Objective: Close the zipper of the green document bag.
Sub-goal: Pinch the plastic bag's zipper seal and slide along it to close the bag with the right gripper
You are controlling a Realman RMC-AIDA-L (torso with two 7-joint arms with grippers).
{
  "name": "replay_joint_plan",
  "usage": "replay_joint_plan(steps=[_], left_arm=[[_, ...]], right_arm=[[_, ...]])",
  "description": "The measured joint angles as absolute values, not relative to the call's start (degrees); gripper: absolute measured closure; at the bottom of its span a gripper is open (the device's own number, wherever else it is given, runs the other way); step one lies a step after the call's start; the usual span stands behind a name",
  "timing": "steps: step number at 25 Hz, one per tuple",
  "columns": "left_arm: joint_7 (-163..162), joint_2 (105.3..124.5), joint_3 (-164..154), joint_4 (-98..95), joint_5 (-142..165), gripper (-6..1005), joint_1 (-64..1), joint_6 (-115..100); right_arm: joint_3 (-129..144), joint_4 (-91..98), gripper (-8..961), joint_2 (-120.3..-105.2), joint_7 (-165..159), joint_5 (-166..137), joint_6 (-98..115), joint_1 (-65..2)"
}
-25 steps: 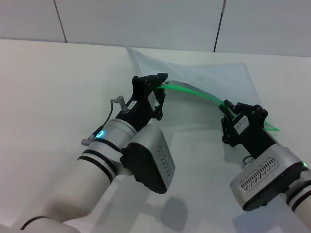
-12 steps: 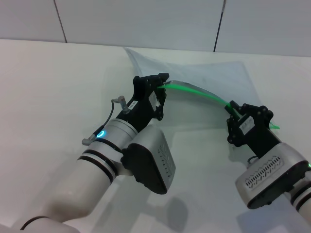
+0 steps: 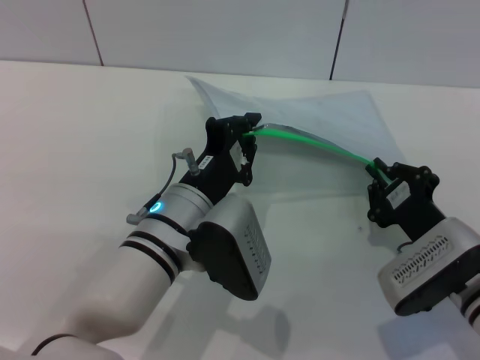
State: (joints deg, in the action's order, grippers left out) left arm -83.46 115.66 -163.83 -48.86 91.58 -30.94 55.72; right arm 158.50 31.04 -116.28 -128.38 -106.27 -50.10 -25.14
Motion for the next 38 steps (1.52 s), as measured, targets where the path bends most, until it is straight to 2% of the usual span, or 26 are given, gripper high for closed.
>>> replay_joint_plan(steps=[38], left_arm=[[-83.3,115.66,-163.8,-48.9,91.6,805,-31.0,55.5]], right_arm=[[159.0,25.5,858,-116.27,-128.4,-97.4,-49.2,-25.1]])
